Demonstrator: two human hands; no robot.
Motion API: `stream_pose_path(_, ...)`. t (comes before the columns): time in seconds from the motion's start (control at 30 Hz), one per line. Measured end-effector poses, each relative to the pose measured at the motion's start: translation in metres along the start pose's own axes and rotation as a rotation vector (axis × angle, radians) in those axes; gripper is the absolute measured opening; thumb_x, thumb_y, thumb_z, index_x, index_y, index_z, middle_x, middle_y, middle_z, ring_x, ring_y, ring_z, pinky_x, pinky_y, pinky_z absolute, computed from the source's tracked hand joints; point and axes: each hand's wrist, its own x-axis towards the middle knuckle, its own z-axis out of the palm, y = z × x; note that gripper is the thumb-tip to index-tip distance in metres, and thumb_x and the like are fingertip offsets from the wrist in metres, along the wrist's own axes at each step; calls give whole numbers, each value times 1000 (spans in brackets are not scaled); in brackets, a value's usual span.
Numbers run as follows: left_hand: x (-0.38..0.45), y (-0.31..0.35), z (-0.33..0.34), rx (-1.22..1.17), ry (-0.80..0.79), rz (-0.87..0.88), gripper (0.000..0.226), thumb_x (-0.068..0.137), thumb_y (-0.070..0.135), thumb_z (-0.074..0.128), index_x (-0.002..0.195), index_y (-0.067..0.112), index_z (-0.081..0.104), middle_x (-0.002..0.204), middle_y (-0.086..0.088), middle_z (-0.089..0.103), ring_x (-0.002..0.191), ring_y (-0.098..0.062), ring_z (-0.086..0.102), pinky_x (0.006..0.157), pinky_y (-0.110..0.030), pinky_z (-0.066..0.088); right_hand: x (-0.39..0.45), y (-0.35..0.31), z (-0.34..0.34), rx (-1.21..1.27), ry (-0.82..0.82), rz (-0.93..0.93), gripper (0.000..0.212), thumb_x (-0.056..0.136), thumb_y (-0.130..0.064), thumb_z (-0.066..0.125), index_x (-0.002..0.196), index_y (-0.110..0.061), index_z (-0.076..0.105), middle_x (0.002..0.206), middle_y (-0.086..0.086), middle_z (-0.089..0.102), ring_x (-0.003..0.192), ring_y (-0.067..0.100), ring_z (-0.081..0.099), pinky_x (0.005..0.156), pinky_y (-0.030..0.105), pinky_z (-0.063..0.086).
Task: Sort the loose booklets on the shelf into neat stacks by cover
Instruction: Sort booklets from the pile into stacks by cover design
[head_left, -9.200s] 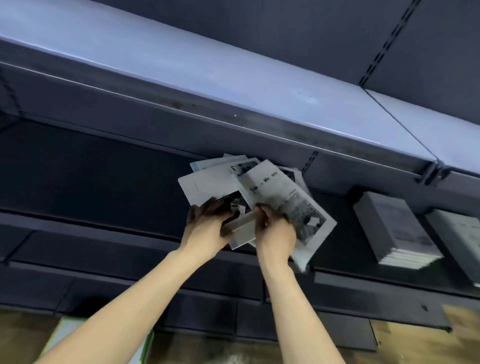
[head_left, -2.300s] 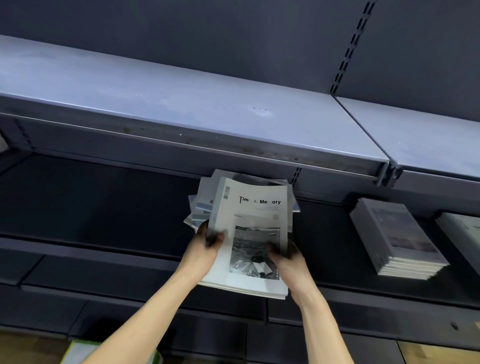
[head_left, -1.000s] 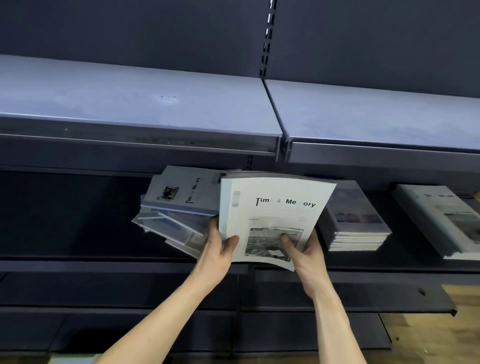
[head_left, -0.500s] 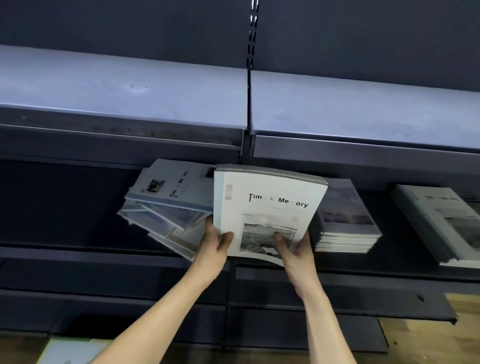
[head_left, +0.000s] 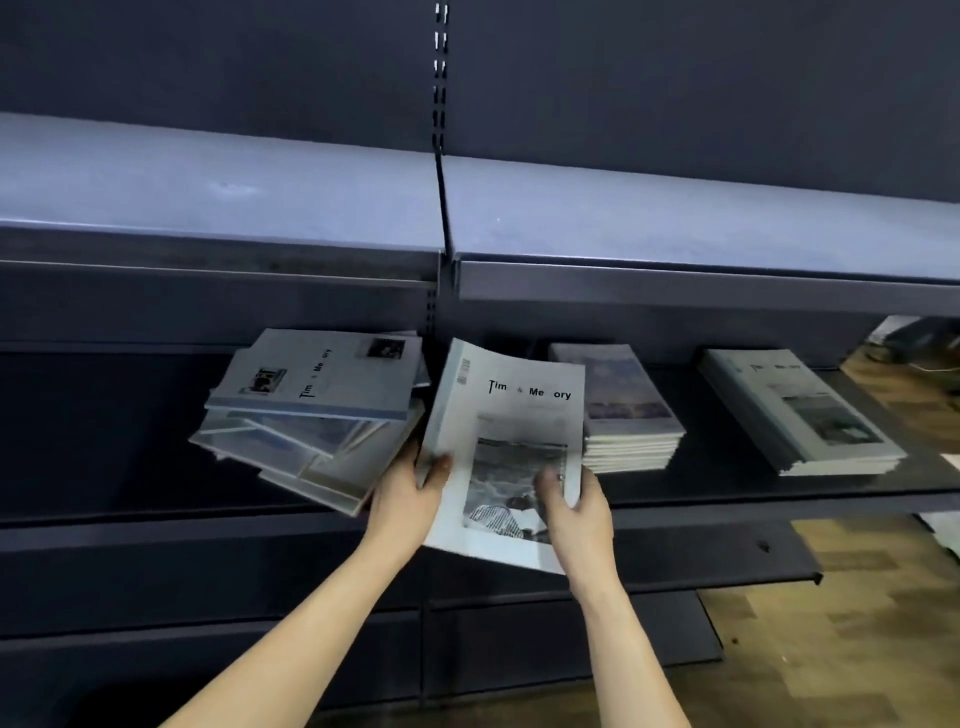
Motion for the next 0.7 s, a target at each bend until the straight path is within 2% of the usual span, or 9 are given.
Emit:
stream_pose_path(0.1,-11,-1,4,-52,-56,-35,39,95,36,59,131,19,57,119,6,66,110,-16,60,89,-29,45,-20,1,-15,28,41,64,29,96,-45,59,116,-26,62,105,-12,70,100,6,66,77,20,49)
stream_pose_path(0.17,-22,1,8,-99,-110,-33,38,95,32,59,132,25,57,116,12,66,111,-14,61,90,-29,47,-35,4,-27,45,60,124,25,96,-44,58,114,-27,64,104,-8,73,97,10,69,81,30,55)
stream_pose_path(0.23,-32,5,14,-147,-164,-2,34,95,28,60,129,32,59,109,20,68,106,-9,64,92,-29,50,-52,6,-42,100,63,174,19,98,-33,59,115,-29,63,107,-6,74,97,12,72,84,37,58)
stream_pose_path(0.3,-42,11,24,-190,-236,26,38,94,27,62,131,35,58,110,22,68,106,-4,64,97,-32,51,-72,4,-59,133,92,189,23,98,-17,56,115,-29,63,106,-7,74,93,11,73,74,29,58)
stream_pose_path(0.37,-48,17,33,-227,-272,47,45,93,27,63,136,35,54,117,22,67,109,-2,63,100,-31,49,-85,0,-72,133,112,177,32,97,-9,52,115,-33,62,103,-10,74,90,10,73,67,23,56)
stream_pose_path(0.47,-64,34,55,-246,-352,78,53,91,29,66,141,36,49,124,23,62,109,0,62,95,-26,51,-103,-1,-99,114,204,172,39,96,-8,51,123,-34,60,109,-9,73,95,14,73,76,35,59)
stream_pose_path(0.53,-78,48,72,-255,-416,100,49,92,29,65,137,43,50,117,25,65,99,2,66,82,-19,52,-114,1,-121,122,277,176,38,96,-7,52,122,-33,61,109,-6,74,94,15,73,78,38,59)
stream_pose_path(0.6,-88,62,90,-243,-471,124,42,92,26,63,123,54,54,104,24,69,88,1,69,71,-16,52,-121,4,-142,131,344,167,34,96,-7,54,119,-32,62,108,-5,74,92,14,73,74,33,58)
stream_pose_path(0.7,-97,79,120,-220,-520,148,40,91,28,62,124,50,57,102,22,71,86,-2,70,75,-26,58,-126,9,-172,166,432,169,31,97,-8,57,120,-28,59,105,-7,74,86,9,74,64,22,56)
